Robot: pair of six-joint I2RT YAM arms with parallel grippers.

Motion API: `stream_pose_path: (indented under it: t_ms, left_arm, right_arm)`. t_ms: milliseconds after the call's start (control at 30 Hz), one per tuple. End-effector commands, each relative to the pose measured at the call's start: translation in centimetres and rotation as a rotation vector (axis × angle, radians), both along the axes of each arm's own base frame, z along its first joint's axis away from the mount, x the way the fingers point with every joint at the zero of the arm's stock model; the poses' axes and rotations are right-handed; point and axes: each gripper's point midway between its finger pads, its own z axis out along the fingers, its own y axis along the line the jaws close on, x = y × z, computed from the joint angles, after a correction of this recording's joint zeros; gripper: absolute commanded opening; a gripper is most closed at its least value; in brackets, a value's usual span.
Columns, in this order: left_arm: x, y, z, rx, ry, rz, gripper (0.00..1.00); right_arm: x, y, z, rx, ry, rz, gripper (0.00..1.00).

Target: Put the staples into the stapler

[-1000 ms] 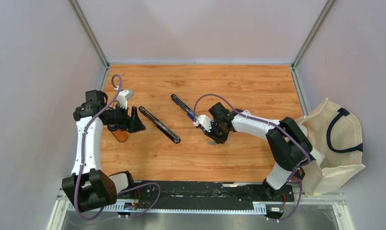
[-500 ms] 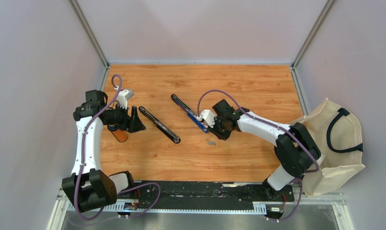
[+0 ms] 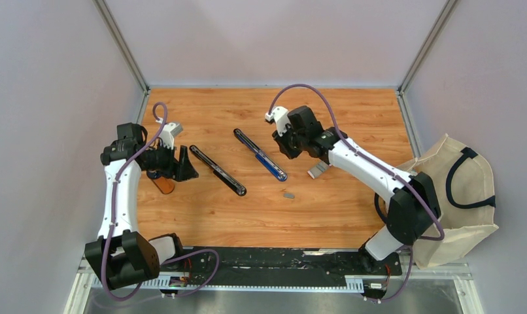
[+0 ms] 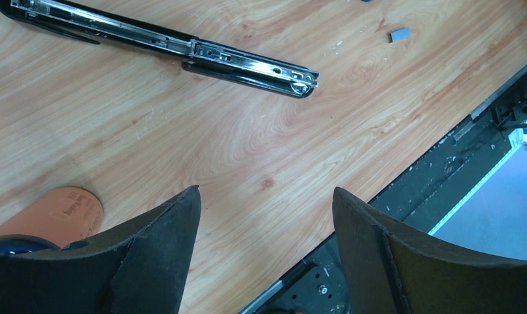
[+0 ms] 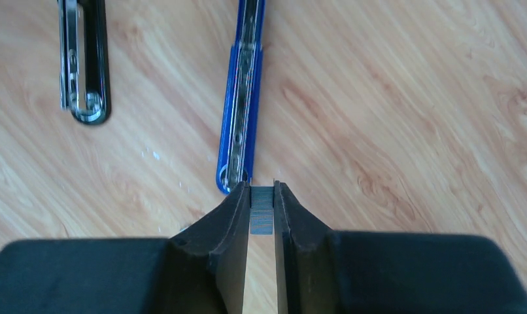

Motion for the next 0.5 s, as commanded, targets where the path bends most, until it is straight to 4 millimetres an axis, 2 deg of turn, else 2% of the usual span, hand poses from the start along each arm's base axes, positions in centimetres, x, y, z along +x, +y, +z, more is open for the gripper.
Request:
stream_pose_path:
  t_ms: [0, 133, 267, 467]
  left_arm:
    - [0.4, 0.5, 0.2, 0.020, -0.037, 0.017, 0.82]
    - [0.5, 0.5, -0.1, 0.020, -0.027, 0.015, 0.82]
    - [0.6, 0.5, -0.2, 0.015, -0.023, 0.011, 0.82]
    - [0.4, 0.4, -0.1, 0.012, -0.023, 0.010, 0.82]
  right_arm:
    - [2.8, 3.1, 0.7, 0.144, 0.013, -0.121, 0.21]
    - [2.6, 4.5, -1.7, 0.174, 0.079, -0.142, 0.21]
    - [1.9, 5.0, -3.4, 0.200, 0.124, -0.159, 0.21]
    - [1.8, 5.0, -4.5, 0.192, 0.144, -0.178, 0.21]
